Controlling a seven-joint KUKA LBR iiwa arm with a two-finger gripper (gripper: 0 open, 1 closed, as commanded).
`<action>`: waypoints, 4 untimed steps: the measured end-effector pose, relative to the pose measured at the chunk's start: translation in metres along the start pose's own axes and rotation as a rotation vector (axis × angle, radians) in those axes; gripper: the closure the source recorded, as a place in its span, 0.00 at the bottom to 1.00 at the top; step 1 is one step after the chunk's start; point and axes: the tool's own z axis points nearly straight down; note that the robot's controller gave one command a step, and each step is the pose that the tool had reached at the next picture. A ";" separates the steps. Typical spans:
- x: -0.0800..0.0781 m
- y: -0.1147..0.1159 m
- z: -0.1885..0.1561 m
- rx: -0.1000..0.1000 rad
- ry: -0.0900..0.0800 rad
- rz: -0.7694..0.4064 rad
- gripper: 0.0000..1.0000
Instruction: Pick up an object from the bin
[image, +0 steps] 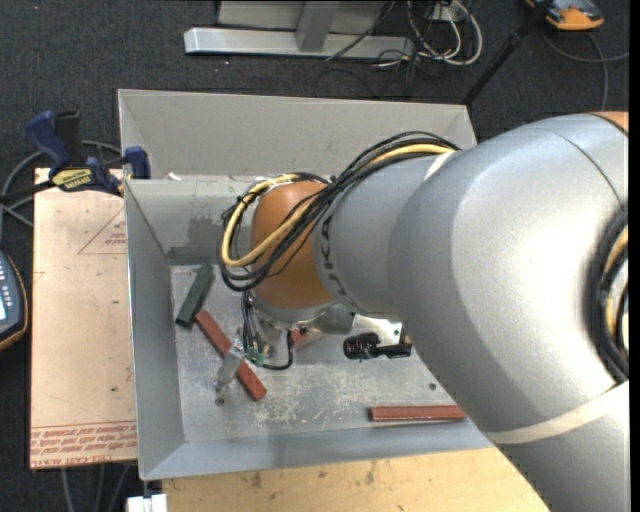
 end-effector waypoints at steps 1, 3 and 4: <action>0.000 0.000 0.000 -0.002 -0.001 0.000 0.00; -0.002 0.002 -0.054 -0.006 -0.005 -0.001 1.00; -0.002 0.003 -0.096 -0.006 -0.005 -0.004 1.00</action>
Offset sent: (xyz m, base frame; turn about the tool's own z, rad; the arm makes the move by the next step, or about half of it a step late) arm 0.0000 0.0000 0.0000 0.0000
